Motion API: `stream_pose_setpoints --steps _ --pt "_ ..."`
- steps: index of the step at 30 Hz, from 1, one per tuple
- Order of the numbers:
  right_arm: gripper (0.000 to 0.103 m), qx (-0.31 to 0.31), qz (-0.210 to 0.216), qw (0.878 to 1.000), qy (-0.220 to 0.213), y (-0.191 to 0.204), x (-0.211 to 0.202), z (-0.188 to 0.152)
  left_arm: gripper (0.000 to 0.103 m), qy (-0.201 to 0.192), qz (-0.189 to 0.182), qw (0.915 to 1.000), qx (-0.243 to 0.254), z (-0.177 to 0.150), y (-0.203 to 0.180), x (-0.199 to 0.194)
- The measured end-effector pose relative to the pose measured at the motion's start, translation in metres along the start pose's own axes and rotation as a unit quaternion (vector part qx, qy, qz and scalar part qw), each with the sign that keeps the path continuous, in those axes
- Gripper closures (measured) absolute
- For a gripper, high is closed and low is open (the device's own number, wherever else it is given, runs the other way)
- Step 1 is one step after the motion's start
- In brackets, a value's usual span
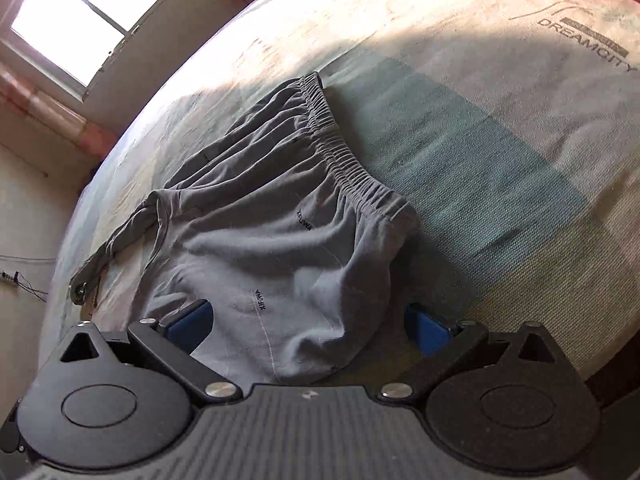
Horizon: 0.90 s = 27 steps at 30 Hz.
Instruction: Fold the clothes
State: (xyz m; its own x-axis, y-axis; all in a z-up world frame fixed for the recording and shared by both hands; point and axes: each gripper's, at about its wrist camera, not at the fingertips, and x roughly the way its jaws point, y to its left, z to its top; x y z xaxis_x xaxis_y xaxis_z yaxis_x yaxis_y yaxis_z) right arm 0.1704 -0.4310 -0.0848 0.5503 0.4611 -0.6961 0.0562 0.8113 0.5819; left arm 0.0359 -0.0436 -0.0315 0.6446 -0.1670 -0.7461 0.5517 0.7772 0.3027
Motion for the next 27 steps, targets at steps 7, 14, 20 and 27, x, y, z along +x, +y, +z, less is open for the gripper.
stream_pose_setpoints --steps 7,14,20,27 --pt "0.0 0.015 0.029 0.999 -0.04 -0.011 0.001 0.012 0.001 0.008 0.004 0.9997 -0.021 0.002 0.002 0.006" --pt "0.0 0.012 0.046 0.995 -0.084 -0.019 -0.002 0.028 0.001 0.003 0.013 0.9995 -0.029 0.004 0.005 0.005" --pt "0.0 0.01 0.101 0.994 -0.042 -0.027 0.027 0.084 0.001 0.013 0.015 0.9989 -0.043 0.008 0.011 0.013" --pt "0.0 0.001 0.151 0.988 0.022 -0.022 0.091 0.133 0.001 0.031 0.013 0.9985 -0.044 0.018 0.011 0.032"
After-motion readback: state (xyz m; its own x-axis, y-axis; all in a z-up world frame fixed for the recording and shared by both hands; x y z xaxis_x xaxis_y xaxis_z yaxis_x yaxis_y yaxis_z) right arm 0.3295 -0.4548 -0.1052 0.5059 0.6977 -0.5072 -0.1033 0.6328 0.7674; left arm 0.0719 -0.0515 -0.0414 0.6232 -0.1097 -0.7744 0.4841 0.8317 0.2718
